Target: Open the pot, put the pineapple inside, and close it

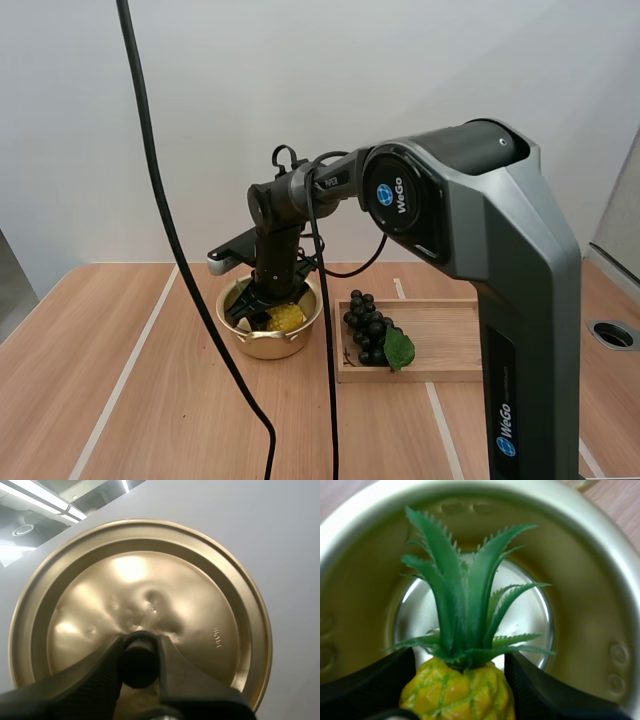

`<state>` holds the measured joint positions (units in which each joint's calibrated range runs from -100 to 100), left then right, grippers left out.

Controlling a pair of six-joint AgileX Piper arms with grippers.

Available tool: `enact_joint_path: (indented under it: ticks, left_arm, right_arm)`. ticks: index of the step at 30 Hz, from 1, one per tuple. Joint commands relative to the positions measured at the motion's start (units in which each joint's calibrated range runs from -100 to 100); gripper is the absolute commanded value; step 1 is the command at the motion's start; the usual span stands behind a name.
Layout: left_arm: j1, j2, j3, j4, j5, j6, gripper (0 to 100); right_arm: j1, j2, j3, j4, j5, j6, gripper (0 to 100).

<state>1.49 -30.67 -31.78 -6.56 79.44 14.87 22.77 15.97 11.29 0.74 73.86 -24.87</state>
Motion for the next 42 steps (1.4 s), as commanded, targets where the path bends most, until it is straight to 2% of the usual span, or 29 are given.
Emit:
enact_joint_path:
  ticks: [1,24,25,26,28,30,31,42]
  left_arm:
    - [0.08,-0.46,-0.39,0.35,-0.06,-0.62,0]
    - [0.08,-0.46,-0.39,0.35,-0.06,-0.62,0]
    - [0.08,-0.46,-0.39,0.35,-0.06,-0.62,0]
    - [0.08,-0.46,-0.39,0.35,-0.06,-0.62,0]
    - [0.08,-0.46,-0.39,0.35,-0.06,-0.62,0]
    - [0.08,-0.46,-0.39,0.35,-0.06,-0.62,0]
    - [0.08,-0.46,-0.39,0.35,-0.06,-0.62,0]
    - [0.08,-0.46,-0.39,0.35,0.08,-0.62,0]
  right_arm:
    - [-0.03,0.21,0.27,-0.40,-0.01,-0.49,0]
    - [-0.03,2.48,0.27,-1.97,-2.65,-0.49,0]
    - [-0.03,2.48,0.27,-2.00,-2.65,-0.49,6]
    - [-0.03,2.48,0.27,-2.00,-2.65,-0.49,20]
    - [-0.03,2.48,0.27,-2.00,-3.21,-0.49,52]
    - [-0.03,2.48,0.27,-1.90,-3.71,-0.49,91]
    - [-0.03,2.48,0.27,-1.90,-4.15,-0.49,100]
    - [-0.03,2.48,0.27,-1.90,-6.63,-0.49,100]
